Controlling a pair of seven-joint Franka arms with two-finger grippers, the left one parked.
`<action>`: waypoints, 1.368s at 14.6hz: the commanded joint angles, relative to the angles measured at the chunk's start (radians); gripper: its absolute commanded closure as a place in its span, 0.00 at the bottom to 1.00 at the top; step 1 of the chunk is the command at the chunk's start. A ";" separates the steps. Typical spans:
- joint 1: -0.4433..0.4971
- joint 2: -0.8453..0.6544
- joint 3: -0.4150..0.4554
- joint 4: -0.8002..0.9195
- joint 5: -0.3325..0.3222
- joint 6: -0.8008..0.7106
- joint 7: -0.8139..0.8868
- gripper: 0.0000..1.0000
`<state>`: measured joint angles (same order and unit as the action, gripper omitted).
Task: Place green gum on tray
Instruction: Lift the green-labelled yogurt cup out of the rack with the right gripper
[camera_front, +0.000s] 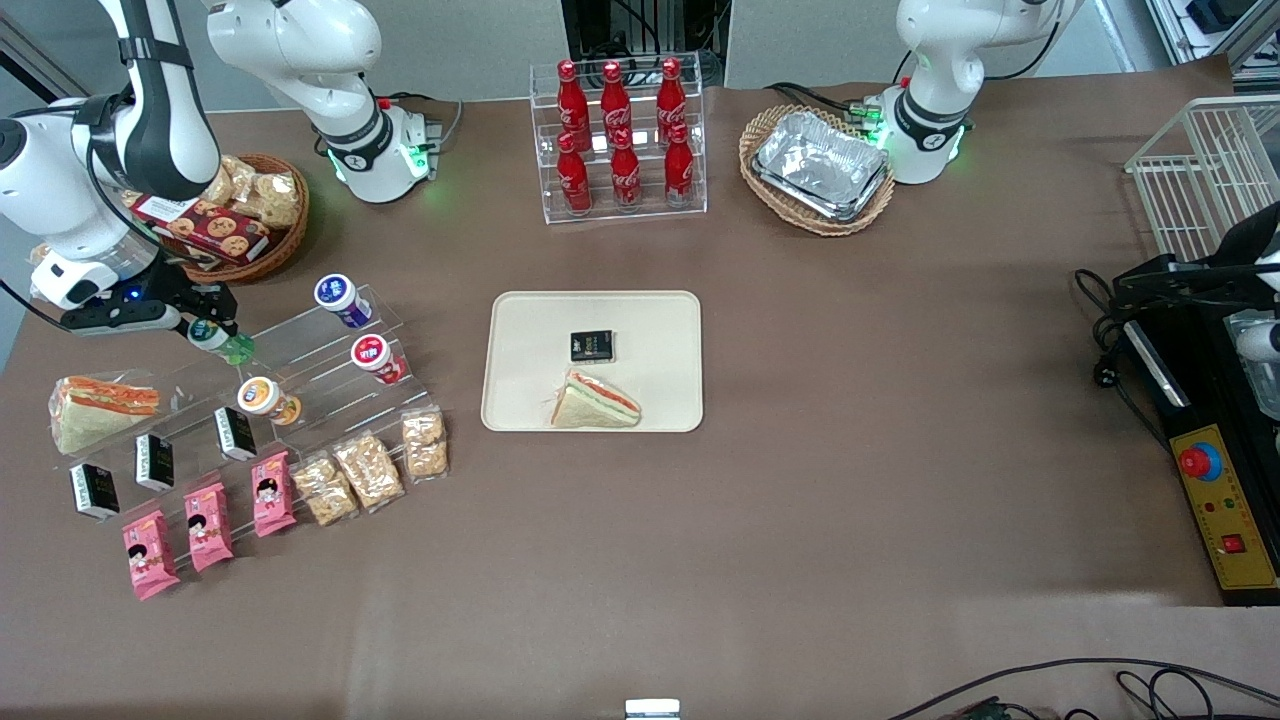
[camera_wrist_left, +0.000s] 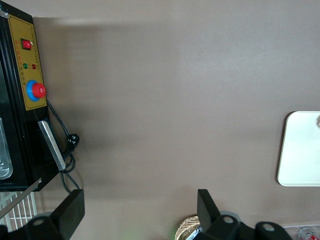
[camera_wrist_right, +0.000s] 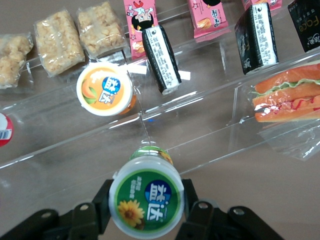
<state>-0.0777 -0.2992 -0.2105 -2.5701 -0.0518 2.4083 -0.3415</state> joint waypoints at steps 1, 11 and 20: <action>-0.008 0.006 0.000 -0.009 -0.002 0.023 0.004 0.63; 0.009 -0.018 0.013 0.296 0.004 -0.464 0.013 0.63; 0.009 -0.043 0.146 0.570 0.062 -0.863 0.141 0.62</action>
<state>-0.0724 -0.3410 -0.1138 -2.0587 -0.0189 1.6291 -0.3148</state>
